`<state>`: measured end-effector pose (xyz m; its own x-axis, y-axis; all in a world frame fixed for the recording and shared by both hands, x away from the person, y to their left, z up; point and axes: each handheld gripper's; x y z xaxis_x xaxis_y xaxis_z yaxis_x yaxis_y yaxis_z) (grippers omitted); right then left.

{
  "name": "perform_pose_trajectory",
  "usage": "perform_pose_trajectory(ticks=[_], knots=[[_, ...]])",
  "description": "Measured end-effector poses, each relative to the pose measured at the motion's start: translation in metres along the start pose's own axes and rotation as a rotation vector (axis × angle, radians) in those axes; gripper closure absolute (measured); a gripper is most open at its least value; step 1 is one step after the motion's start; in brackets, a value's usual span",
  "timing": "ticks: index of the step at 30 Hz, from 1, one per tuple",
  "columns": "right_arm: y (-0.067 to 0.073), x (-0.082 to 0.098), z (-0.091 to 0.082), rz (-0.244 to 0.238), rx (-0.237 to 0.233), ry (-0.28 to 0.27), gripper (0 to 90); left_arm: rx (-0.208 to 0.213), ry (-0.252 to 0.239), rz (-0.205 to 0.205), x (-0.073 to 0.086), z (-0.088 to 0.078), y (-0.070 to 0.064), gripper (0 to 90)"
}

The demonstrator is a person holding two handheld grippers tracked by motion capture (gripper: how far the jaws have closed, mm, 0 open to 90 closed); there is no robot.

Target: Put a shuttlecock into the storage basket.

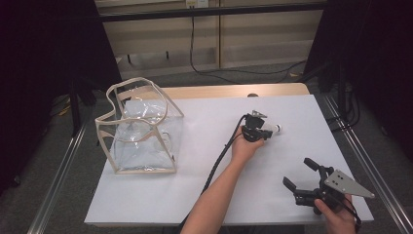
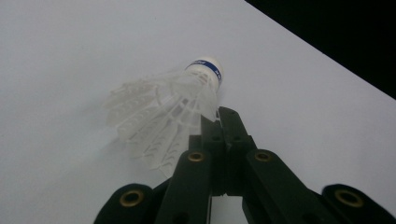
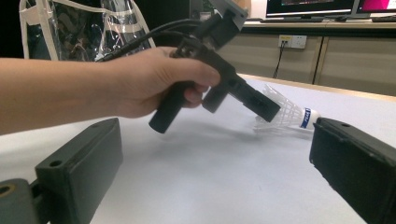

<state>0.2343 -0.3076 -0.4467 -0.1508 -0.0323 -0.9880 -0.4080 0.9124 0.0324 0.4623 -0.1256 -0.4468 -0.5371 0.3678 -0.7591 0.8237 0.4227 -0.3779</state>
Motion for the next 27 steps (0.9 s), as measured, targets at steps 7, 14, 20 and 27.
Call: perform_pose_trajectory(ticks=[7, 14, 20, 27], knots=[[0.0, 0.0, 0.0, -0.004, 0.0, 0.001, 2.4, 0.047, 0.0, -0.01, 0.0, -0.021, -0.002, 90.0], [0.001, 0.0, 0.0, -0.006, 0.0, 0.002, 2.4, 0.093, 0.029, -0.002, 0.006, -0.035, -0.003, 90.0], [0.001, 0.0, 0.0, -0.007, 0.0, -0.001, 2.3, 0.125, 0.05, 0.017, 0.007, -0.047, -0.007, 90.0], [0.001, 0.0, 0.001, -0.007, -0.002, 0.0, 2.3, 0.147, 0.065, 0.021, 0.01, -0.058, -0.008, 90.0]])
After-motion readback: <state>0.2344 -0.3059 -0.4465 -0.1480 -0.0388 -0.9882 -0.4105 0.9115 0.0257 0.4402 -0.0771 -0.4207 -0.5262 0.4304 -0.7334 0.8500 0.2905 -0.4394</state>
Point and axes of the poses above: each handheld gripper's, and its own axes: z roughly forward along the jaws, x roughly out of its underside, y roughly to its left, and after that the axes turned 7 degrees about x, right-handed
